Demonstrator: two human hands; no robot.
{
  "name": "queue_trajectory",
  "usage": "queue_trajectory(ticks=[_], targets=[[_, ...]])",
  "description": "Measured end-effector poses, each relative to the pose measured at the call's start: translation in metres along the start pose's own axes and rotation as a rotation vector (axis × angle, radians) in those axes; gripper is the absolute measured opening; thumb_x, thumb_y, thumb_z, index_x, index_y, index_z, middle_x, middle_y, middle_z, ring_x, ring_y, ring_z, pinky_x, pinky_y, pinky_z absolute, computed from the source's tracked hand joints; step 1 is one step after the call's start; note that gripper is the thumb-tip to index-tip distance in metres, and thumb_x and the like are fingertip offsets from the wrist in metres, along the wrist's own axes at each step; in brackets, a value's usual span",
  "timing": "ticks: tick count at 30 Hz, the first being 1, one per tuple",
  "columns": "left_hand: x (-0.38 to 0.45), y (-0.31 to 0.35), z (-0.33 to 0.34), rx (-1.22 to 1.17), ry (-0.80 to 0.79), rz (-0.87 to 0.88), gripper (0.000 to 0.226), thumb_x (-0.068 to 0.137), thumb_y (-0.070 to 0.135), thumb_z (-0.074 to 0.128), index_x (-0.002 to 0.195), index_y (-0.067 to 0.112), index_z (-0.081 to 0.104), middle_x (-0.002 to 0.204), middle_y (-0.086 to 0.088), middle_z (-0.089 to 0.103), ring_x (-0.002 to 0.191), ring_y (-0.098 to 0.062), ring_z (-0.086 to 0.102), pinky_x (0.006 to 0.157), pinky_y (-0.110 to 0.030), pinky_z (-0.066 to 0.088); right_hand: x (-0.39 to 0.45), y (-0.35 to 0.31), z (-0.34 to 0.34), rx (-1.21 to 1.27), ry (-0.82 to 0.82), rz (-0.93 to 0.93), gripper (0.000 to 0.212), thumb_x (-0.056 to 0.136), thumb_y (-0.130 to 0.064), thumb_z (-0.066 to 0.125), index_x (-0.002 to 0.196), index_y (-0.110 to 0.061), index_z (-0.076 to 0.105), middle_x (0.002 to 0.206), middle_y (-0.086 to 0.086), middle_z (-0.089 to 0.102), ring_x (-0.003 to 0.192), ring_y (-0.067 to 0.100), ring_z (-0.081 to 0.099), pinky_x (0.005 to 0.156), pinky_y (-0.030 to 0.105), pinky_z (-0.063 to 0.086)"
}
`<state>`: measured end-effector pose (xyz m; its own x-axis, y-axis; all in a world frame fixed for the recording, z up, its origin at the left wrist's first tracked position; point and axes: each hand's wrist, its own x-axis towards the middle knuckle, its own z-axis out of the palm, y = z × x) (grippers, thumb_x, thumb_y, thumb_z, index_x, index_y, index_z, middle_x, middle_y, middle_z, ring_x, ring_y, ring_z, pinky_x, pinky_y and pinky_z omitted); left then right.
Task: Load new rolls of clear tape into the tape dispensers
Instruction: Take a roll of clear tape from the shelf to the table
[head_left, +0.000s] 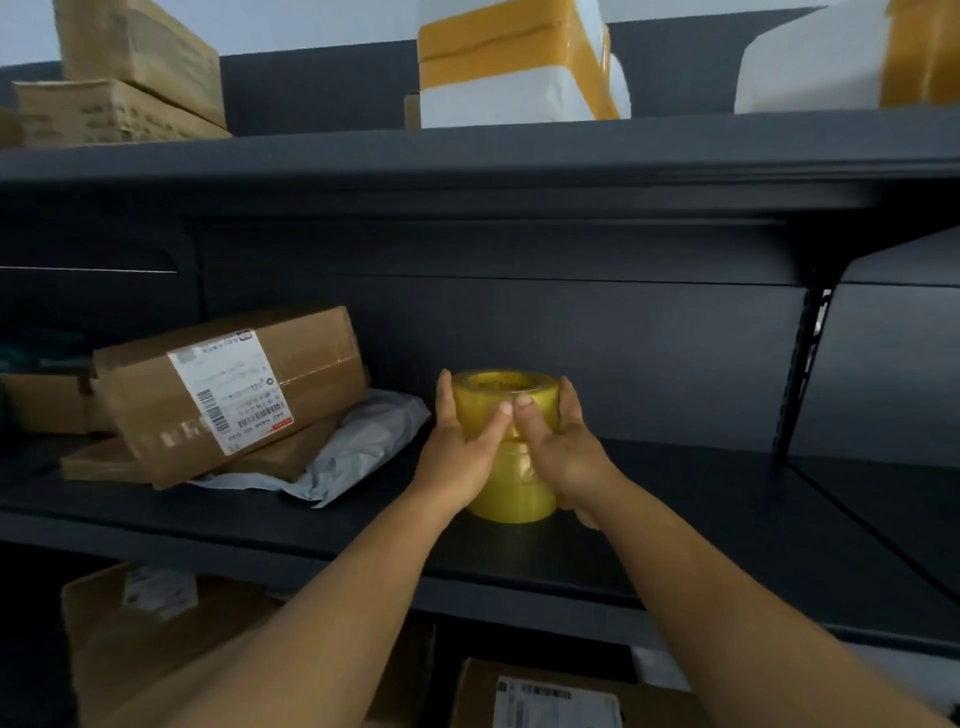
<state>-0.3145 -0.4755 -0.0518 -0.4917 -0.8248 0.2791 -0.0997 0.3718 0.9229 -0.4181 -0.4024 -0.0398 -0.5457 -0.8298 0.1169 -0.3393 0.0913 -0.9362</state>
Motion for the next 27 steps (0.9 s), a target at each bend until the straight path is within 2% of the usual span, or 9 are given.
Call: queue_trajectory(ticks=[5, 9, 13, 17, 20, 24, 27], targets=[[0.0, -0.009, -0.005, -0.051, -0.022, 0.019, 0.092, 0.084, 0.056, 0.059, 0.144, 0.052, -0.011, 0.149, 0.006, 0.036, 0.127, -0.018, 0.045, 0.105, -0.039, 0.04, -0.006, 0.0, 0.002, 0.038, 0.046, 0.004, 0.087, 0.084, -0.07, 0.043, 0.149, -0.045, -0.009, 0.152, 0.001, 0.033, 0.13, 0.026, 0.042, 0.1, 0.047, 0.043], [-0.001, -0.013, -0.009, -0.124, -0.059, 0.047, 0.096, 0.081, 0.048, 0.067, 0.144, 0.053, -0.005, 0.148, 0.007, 0.037, 0.123, -0.012, 0.046, 0.104, -0.036, 0.041, -0.014, -0.001, 0.006, 0.033, 0.115, -0.009, 0.089, 0.083, -0.068, 0.048, 0.15, -0.045, -0.006, 0.148, 0.0, 0.039, 0.127, 0.027, 0.045, 0.1, 0.052, 0.044], [-0.007, -0.014, -0.012, -0.124, -0.178, 0.073, 0.113, 0.075, 0.035, 0.078, 0.144, 0.053, -0.01, 0.15, 0.008, 0.033, 0.119, -0.005, 0.041, 0.105, -0.035, 0.039, -0.024, 0.0, 0.007, 0.042, 0.189, -0.044, 0.087, 0.084, -0.064, 0.052, 0.15, -0.044, -0.001, 0.145, -0.002, 0.043, 0.123, 0.023, 0.048, 0.1, 0.048, 0.046], [-0.015, -0.012, -0.01, -0.107, -0.2, 0.121, 0.122, 0.07, 0.02, 0.083, 0.145, 0.049, -0.009, 0.14, 0.011, 0.037, 0.112, -0.002, 0.04, 0.092, -0.025, 0.039, -0.034, 0.001, 0.006, 0.028, 0.253, -0.046, 0.086, 0.082, -0.067, 0.053, 0.149, -0.047, 0.003, 0.142, -0.004, 0.046, 0.123, 0.025, 0.05, 0.099, 0.05, 0.047], [-0.021, -0.006, -0.006, -0.102, -0.215, 0.154, 0.121, 0.07, 0.022, 0.083, 0.146, 0.049, -0.007, 0.14, 0.011, 0.04, 0.111, 0.0, 0.04, 0.088, -0.022, 0.037, -0.045, 0.002, 0.0, 0.033, 0.3, -0.041, 0.086, 0.081, -0.067, 0.054, 0.149, -0.046, 0.004, 0.144, -0.004, 0.044, 0.127, 0.024, 0.048, 0.102, 0.047, 0.045], [-0.033, 0.006, 0.004, -0.113, -0.26, 0.195, 0.12, 0.069, 0.025, 0.084, 0.146, 0.049, -0.006, 0.145, 0.011, 0.039, 0.112, 0.0, 0.039, 0.089, -0.023, 0.037, -0.067, 0.001, -0.014, 0.022, 0.384, -0.05, 0.084, 0.086, -0.06, 0.053, 0.151, -0.041, 0.005, 0.15, -0.006, 0.036, 0.132, 0.021, 0.042, 0.105, 0.038, 0.041], [-0.048, 0.018, 0.02, -0.115, -0.316, 0.233, 0.121, 0.069, 0.026, 0.084, 0.146, 0.049, -0.006, 0.146, 0.01, 0.038, 0.113, -0.001, 0.039, 0.091, -0.025, 0.038, -0.092, 0.001, -0.03, -0.01, 0.465, -0.035, 0.083, 0.086, -0.062, 0.052, 0.151, -0.042, 0.005, 0.152, -0.005, 0.034, 0.131, 0.022, 0.043, 0.104, 0.041, 0.042]])
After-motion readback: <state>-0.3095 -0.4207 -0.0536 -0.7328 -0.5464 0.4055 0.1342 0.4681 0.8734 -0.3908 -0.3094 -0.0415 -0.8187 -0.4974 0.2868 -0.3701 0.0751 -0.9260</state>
